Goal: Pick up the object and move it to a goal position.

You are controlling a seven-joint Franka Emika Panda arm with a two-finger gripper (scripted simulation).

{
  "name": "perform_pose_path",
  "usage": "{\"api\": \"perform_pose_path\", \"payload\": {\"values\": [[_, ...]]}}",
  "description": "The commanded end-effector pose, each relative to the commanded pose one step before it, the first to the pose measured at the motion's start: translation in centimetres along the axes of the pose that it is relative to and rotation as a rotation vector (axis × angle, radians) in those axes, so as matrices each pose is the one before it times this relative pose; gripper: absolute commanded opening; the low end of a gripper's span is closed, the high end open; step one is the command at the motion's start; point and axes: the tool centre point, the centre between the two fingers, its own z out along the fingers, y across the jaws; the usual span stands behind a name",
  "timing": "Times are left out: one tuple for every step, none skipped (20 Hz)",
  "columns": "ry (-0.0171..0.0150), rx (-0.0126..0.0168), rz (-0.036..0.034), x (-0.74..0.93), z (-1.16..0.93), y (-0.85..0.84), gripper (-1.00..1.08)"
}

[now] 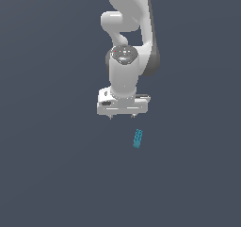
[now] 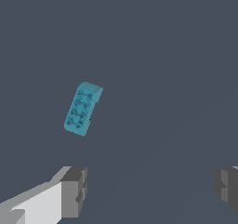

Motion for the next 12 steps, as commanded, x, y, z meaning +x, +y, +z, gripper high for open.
{"api": "perform_pose_path", "payload": {"values": [[0.0,0.0,0.0,0.0,0.0,0.001,1.0],[-0.00009,-0.00014,0.00067,0.01,0.006,0.001,1.0],[-0.00034,-0.00042,0.00233,0.028,0.022,0.025,1.0],[-0.00054,-0.00068,0.00368,0.047,0.035,0.034,1.0],[-0.00078,-0.00103,0.00524,0.065,0.047,0.056,1.0],[-0.00101,-0.00141,0.00654,0.082,0.055,0.078,1.0],[-0.00095,-0.00143,0.00585,0.073,0.042,0.086,1.0],[-0.00079,-0.00128,0.00449,0.055,0.024,0.086,1.0],[-0.00064,-0.00112,0.00313,0.037,0.006,0.086,1.0],[-0.00049,-0.00095,0.00177,0.019,-0.011,0.086,1.0],[-0.00026,-0.0006,0.00021,-0.001,-0.03,0.073,1.0],[-0.00011,-0.0004,-0.00112,-0.016,-0.033,0.044,1.0]]}}
